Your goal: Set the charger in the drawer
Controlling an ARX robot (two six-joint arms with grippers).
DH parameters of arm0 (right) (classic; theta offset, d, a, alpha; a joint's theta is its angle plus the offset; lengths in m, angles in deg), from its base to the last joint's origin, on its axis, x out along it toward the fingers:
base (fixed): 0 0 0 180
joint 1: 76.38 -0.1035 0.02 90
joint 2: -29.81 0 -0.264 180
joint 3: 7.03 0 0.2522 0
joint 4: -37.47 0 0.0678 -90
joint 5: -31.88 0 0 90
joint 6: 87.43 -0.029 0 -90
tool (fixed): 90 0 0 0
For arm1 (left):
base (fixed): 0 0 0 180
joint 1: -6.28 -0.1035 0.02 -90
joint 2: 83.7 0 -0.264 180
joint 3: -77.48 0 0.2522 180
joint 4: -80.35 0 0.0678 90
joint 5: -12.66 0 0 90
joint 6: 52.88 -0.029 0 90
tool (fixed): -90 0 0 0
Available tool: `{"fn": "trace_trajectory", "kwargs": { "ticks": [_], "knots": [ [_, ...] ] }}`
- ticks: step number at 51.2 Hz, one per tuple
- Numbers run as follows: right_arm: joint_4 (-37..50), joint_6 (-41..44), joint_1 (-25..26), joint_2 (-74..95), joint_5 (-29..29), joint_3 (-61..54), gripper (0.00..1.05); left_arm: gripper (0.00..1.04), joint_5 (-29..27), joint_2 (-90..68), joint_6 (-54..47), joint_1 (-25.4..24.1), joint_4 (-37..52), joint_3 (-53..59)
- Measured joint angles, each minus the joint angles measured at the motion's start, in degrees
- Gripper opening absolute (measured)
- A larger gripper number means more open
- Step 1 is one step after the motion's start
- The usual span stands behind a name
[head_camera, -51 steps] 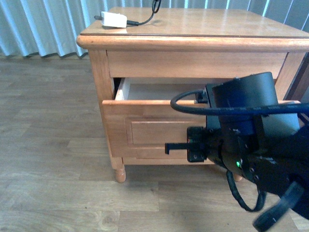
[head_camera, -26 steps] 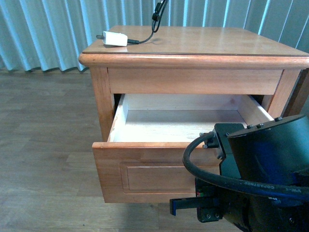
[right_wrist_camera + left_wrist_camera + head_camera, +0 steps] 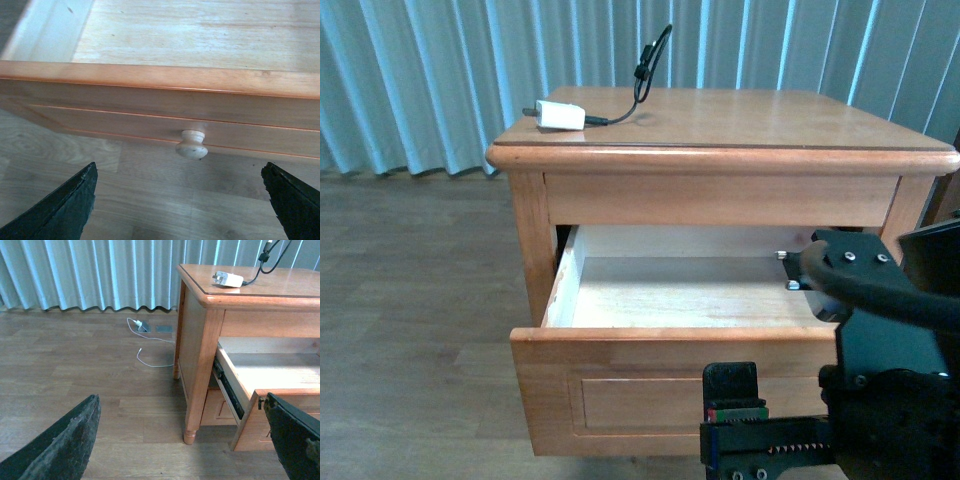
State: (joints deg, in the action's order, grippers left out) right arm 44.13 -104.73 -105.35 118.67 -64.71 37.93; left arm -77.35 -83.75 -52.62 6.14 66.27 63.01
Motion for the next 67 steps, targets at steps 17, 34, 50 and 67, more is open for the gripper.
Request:
{"fn": "trace_trajectory", "kwargs": {
  "ticks": [17,34,50,67],
  "knots": [
    [-14.53,3.41,5.35,-27.5,5.88,-2.67,0.97,0.99,0.0,0.0,0.02,0.0,0.0,0.0],
    [-32.37,7.02,16.72,-54.64,17.53,-5.27,0.97,0.99,0.0,0.0,0.02,0.0,0.0,0.0],
    [-42.16,9.29,36.17,-68.63,32.44,-6.95,0.97,0.99,0.0,0.0,0.0,0.0,0.0,0.0],
    [-42.18,9.27,36.94,-68.74,32.83,-7.06,0.97,0.99,0.0,0.0,0.02,0.0,0.0,0.0]
  ]
}}
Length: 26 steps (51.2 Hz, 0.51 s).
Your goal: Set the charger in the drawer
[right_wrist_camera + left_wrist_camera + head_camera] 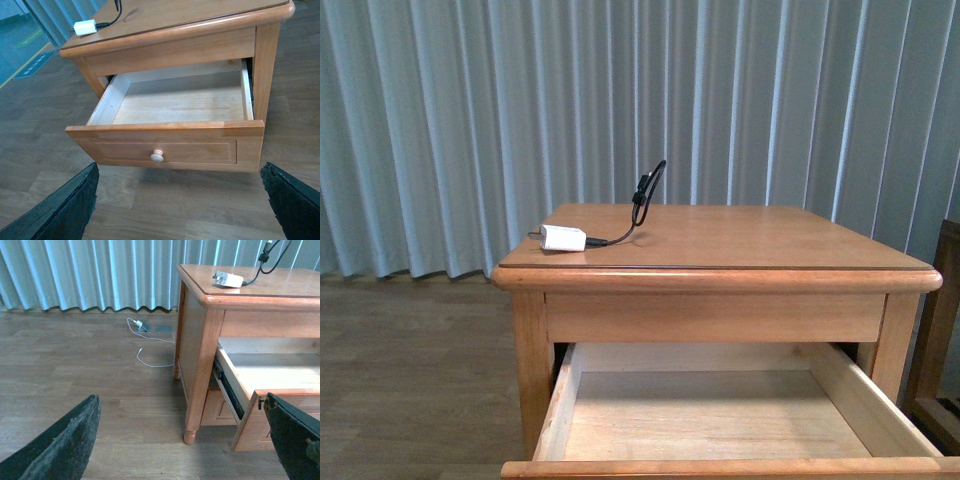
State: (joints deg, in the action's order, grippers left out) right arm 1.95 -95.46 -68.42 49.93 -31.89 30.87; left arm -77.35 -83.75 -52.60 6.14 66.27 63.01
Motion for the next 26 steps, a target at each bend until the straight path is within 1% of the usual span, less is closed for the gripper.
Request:
{"fn": "trace_trajectory", "kwargs": {
  "ticks": [4,5,6,8,9,10,11,13,14,17,21,22,24,26],
  "knots": [
    [0.0,0.0,0.0,0.0,0.0,-0.02,0.97,0.99,0.0,0.0,0.0,0.0,0.0,0.0],
    [0.31,0.2,-0.17,-0.17,-0.87,-0.17,0.96,0.99,0.0,0.0,-0.02,0.0,0.0,0.0],
    [2.4,0.76,-1.14,-1.29,-3.54,-1.07,0.94,0.99,0.0,0.0,-0.02,0.0,0.0,0.0],
    [8.74,2.93,-3.93,-3.87,-12.39,-4.22,0.87,0.99,0.02,0.0,-0.02,0.0,0.0,0.0],
    [11.47,3.85,-5.14,-5.31,-15.89,-5.77,0.84,0.99,0.0,0.0,0.0,0.0,0.0,0.0],
    [12.61,4.17,-5.64,-5.97,-17.46,-6.49,0.82,0.99,0.0,0.0,0.0,0.0,0.0,0.0],
    [14.58,4.85,-6.51,-7.19,-20.31,-7.78,0.78,0.99,-0.09,0.0,-0.02,0.0,-0.02,0.0],
    [17.14,5.9,-7.3,-9.25,-24.06,-9.33,0.72,0.99,0.0,0.0,-0.02,0.0,0.0,0.0],
    [17.73,6.38,-7.39,-9.75,-25.05,-9.64,0.73,0.99,0.0,0.0,-0.02,0.0,0.0,0.0],
    [18.16,6.82,-7.56,-10.12,-26.23,-10.19,0.83,0.99,0.02,0.0,0.0,0.0,0.0,0.0],
    [18.16,7.26,-7.67,-10.1,-26.14,-10.69,0.97,0.99,0.02,0.0,-0.02,0.0,0.0,0.0],
    [18.16,7.26,-7.72,-10.08,-26.12,-10.71,0.99,0.99,0.0,0.0,-0.02,0.0,0.0,0.0],
    [18.16,7.45,-7.8,-10.05,-26.12,-10.71,0.96,0.99,0.0,0.0,-0.02,0.0,0.0,0.0],
    [18.16,7.63,-7.78,-10.12,-26.23,-10.71,0.96,0.99,0.0,0.0,-0.02,0.0,0.0,0.0]
  ]
}}
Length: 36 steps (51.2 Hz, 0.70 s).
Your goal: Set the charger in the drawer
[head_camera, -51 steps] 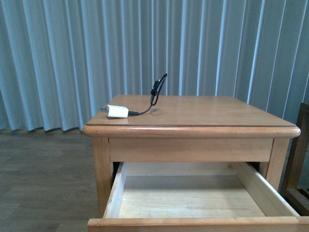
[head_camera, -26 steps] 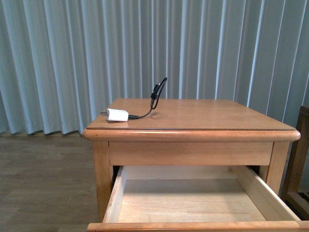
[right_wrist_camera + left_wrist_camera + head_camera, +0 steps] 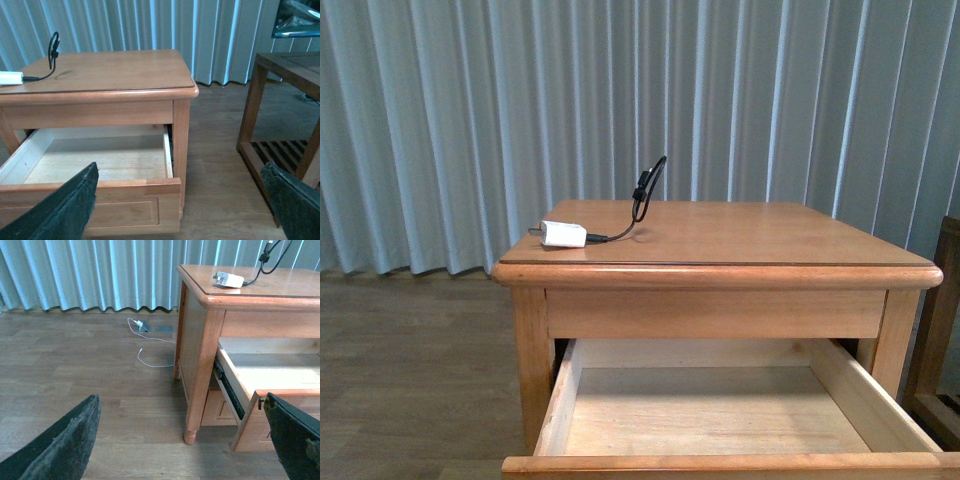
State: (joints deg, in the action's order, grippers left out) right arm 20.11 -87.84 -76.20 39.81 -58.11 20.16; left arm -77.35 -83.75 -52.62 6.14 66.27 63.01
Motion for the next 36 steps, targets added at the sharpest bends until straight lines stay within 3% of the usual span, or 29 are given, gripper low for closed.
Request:
{"fn": "trace_trajectory", "kwargs": {
  "ticks": [29,36],
  "knots": [
    [0.0,0.15,0.0,0.0,0.04,0.0,0.97,0.99,0.0,0.0,0.02,0.0,0.0,0.0],
    [0.0,0.15,0.0,0.0,0.04,0.0,0.97,0.99,-10.67,-10.75,-6.29,5.11,10.19,-0.92]
  ]
}}
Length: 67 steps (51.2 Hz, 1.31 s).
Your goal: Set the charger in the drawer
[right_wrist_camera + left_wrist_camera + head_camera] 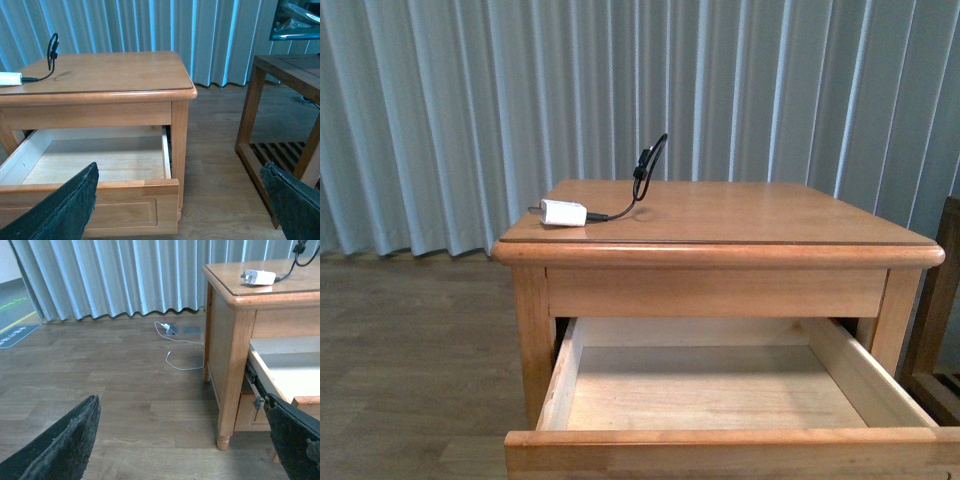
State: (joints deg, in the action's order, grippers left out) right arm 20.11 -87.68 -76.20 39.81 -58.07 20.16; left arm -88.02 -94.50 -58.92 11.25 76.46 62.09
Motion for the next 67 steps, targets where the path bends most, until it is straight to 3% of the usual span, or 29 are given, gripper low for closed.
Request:
{"fn": "trace_trajectory", "kwargs": {
  "ticks": [13,19,43,67],
  "knots": [
    [0.0,0.0,0.0,0.0,0.0,0.0,0.97,0.99,0.48,-33.53,-1.92,6.25,18.27,-11.45],
    [0.0,0.02,0.0,0.0,0.0,0.0,0.97,0.99,0.31,-47.04,-2.64,7.28,21.79,-18.71],
    [0.0,0.02,0.0,0.0,0.0,0.0,0.97,0.99,-3.63,-81.66,-4.17,9.97,20.81,-50.27],
    [0.0,0.02,0.0,0.0,0.0,0.0,0.97,0.99,-6.29,-104.56,2.69,10.82,16.41,-76.5]
  ]
}}
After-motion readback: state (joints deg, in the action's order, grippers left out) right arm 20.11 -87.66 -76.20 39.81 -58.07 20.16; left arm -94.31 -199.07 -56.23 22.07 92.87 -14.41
